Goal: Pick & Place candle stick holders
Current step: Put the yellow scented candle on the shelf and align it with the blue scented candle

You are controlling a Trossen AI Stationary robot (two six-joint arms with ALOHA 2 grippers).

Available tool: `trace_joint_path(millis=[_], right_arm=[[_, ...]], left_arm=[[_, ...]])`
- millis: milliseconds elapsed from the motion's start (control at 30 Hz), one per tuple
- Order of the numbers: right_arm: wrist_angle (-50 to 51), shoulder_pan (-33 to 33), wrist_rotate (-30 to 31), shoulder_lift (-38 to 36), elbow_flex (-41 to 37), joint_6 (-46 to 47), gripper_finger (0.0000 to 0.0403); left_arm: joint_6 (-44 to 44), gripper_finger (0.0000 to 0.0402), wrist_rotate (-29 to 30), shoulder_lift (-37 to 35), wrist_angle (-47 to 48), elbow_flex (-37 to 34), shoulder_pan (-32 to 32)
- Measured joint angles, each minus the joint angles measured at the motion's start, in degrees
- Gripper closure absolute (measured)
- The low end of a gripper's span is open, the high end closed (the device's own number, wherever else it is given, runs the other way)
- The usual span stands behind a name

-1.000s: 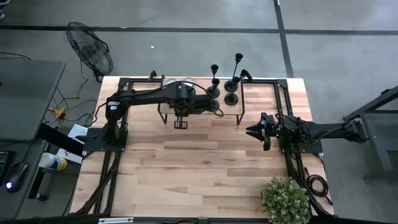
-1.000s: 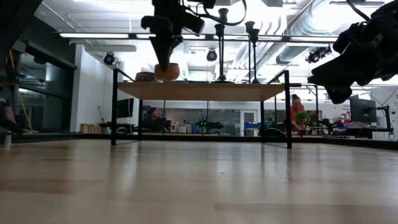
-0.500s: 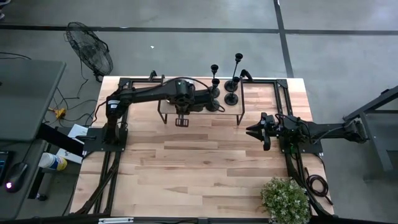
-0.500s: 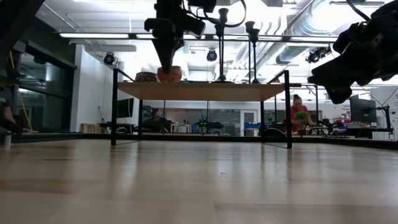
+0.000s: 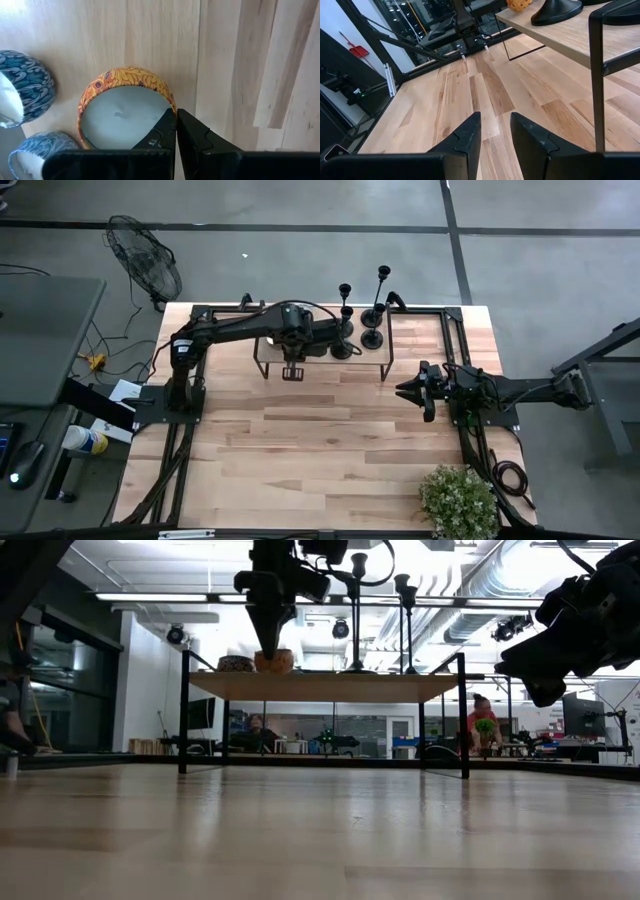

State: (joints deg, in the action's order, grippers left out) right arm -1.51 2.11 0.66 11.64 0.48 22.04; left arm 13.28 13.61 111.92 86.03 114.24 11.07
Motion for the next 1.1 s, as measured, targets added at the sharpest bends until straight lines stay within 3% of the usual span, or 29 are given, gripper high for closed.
trace_joint_path(millis=[1100], right_arm=[[0.00, -0.01, 0.00, 0.00, 0.01, -0.01, 0.0304]], left_arm=[[7.47, 0.0401, -0.52, 0.02, -1.91, -0.02, 1.84]])
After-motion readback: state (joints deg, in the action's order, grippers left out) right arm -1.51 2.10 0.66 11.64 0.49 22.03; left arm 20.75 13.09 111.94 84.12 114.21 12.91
